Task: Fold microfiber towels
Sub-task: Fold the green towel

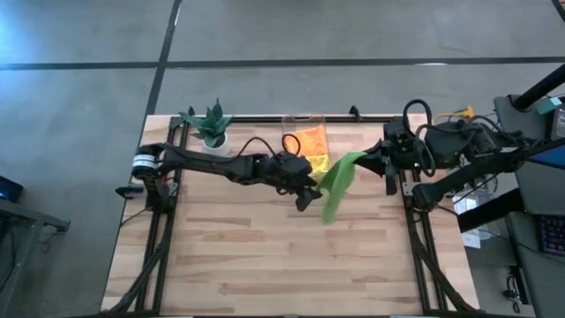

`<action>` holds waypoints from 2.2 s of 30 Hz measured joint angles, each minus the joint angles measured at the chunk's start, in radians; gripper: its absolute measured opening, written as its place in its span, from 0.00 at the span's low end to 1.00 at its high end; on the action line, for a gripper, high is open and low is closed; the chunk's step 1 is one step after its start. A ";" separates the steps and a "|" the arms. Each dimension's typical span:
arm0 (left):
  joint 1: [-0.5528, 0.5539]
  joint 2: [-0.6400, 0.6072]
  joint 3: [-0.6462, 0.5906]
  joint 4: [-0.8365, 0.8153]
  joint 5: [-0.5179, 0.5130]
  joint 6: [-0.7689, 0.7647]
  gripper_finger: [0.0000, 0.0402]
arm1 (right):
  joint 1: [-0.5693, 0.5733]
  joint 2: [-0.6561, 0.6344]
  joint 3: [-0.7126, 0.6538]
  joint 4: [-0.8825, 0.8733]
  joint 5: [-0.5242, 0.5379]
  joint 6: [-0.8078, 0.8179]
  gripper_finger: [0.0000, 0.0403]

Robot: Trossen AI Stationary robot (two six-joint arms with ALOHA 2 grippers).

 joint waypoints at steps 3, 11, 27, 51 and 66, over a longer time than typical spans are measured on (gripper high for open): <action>0.000 0.016 0.000 0.000 -0.029 0.000 0.54 | 0.000 0.000 0.005 0.000 0.000 0.000 0.02; 0.008 0.036 0.000 -0.003 -0.041 0.000 0.34 | 0.002 -0.001 0.021 -0.001 -0.031 -0.001 0.02; 0.030 -0.271 0.000 -0.463 -0.254 0.266 0.00 | 0.023 -0.003 0.019 -0.407 -0.034 0.015 0.02; -0.388 -0.531 -0.492 -0.278 -0.446 -0.131 0.00 | 0.568 0.145 -0.597 -0.267 0.283 0.361 0.02; -0.573 -0.160 -0.685 0.606 -0.106 -0.463 0.13 | 0.809 0.527 -0.788 0.524 -0.055 0.634 0.12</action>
